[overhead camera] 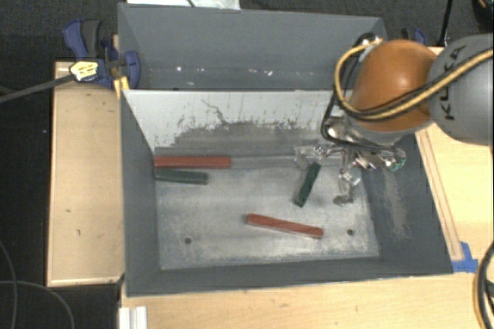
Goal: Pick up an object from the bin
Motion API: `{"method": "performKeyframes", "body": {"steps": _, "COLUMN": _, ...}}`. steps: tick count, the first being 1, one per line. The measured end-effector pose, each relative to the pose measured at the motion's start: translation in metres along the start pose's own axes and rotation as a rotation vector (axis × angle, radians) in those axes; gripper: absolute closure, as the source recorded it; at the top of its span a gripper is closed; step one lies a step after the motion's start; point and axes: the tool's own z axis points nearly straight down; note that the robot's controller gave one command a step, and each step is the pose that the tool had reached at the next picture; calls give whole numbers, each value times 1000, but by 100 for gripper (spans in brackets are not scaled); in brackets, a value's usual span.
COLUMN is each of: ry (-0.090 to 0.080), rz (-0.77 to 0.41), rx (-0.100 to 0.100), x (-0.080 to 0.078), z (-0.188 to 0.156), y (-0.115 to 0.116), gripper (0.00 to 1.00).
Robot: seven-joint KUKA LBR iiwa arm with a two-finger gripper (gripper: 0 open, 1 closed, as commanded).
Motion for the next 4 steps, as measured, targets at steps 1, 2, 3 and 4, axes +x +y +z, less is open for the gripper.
{"method": "performKeyframes", "body": {"steps": 1, "ry": 5, "rz": -224, "rx": -6, "x": -9, "z": 44, "y": 6, "gripper": 0}}
{"method": "performKeyframes", "body": {"steps": 2, "ry": 4, "rz": -221, "rx": -6, "x": -9, "z": 43, "y": 6, "gripper": 0}}
{"method": "performKeyframes", "body": {"steps": 3, "ry": 4, "rz": -220, "rx": -6, "x": -9, "z": 43, "y": 6, "gripper": 100}}
{"method": "performKeyframes", "body": {"steps": 4, "ry": 1, "rz": -218, "rx": -2, "x": -11, "z": 21, "y": 5, "gripper": 100}}
